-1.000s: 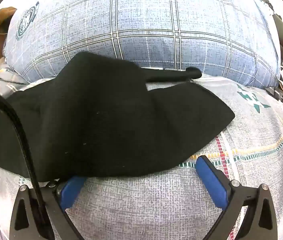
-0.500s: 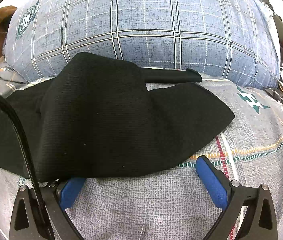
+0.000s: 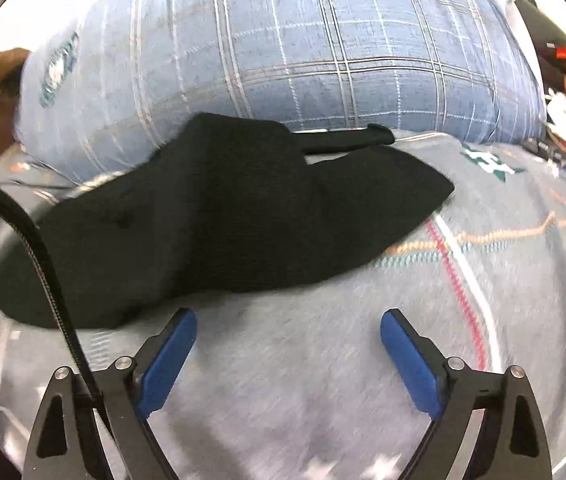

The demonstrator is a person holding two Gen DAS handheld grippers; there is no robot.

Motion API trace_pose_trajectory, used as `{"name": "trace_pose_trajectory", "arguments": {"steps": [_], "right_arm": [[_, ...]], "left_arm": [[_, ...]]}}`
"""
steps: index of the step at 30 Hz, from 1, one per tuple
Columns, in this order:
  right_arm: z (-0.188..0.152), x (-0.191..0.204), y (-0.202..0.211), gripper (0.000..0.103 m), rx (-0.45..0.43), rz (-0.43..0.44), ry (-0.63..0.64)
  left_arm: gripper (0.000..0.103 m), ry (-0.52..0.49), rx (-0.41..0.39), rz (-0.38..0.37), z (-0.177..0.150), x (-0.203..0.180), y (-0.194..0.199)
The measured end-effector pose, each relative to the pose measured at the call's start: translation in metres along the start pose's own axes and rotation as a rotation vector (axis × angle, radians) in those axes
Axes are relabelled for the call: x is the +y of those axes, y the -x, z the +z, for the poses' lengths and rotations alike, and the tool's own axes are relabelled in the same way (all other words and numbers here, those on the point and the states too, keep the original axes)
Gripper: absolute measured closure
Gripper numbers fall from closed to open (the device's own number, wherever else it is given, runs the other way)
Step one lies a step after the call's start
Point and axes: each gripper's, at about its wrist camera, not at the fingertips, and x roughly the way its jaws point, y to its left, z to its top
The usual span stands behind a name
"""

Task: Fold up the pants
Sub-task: 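Lower both grippers toward the black garment lying on the sheet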

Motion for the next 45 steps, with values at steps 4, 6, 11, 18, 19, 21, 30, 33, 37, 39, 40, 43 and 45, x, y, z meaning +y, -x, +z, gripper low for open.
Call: {"name": "trace_pose_trajectory", "arguments": {"steps": [4,6,11,18,19,21,30,33,37,39,40,43,45], "right_arm": [[-0.006,0.022,0.021,0.011,-0.044,0.044,0.064],[-0.003,0.032,0.032,0.011,-0.079,0.069,0.089],[0.007,0.042,0.035,0.011,-0.060,0.100,0.116],[0.014,0.039,0.034,0.011,-0.058,0.180,0.058],[0.012,0.040,0.036,0.011,-0.053,0.184,0.056],[0.010,0.044,0.036,0.011,-0.048,0.178,0.065],[0.009,0.040,0.033,0.011,-0.025,0.173,0.046],[0.006,0.037,0.029,0.011,-0.019,0.171,0.050],[0.004,0.035,0.026,0.011,-0.017,0.170,0.048],[0.003,0.031,0.023,0.011,-0.011,0.167,0.044],[0.003,0.030,0.021,0.011,-0.009,0.165,0.043],[0.002,0.022,0.016,0.011,0.000,0.154,0.039],[0.001,0.014,0.012,0.011,0.007,0.142,0.029]], "left_arm": [[0.014,-0.012,-0.023,-0.012,0.007,-0.012,0.005],[0.014,-0.008,-0.021,-0.022,0.007,-0.016,0.007],[0.014,0.003,-0.010,-0.048,0.010,-0.024,0.007],[0.014,-0.002,-0.021,-0.051,0.012,-0.029,0.008],[0.014,-0.005,-0.022,-0.050,0.011,-0.030,0.008],[0.014,-0.002,-0.020,-0.046,0.010,-0.030,0.006],[0.014,0.005,-0.013,-0.045,0.007,-0.024,0.000],[0.014,0.005,-0.006,-0.046,0.005,-0.020,-0.002],[0.014,0.016,0.001,-0.046,0.003,-0.014,-0.006],[0.014,0.035,0.007,-0.051,0.001,-0.009,-0.008],[0.014,0.044,0.009,-0.053,-0.001,-0.006,-0.009],[0.014,0.084,0.018,-0.065,-0.006,0.005,-0.013],[0.014,0.111,0.027,-0.073,-0.009,0.011,-0.017]]}}
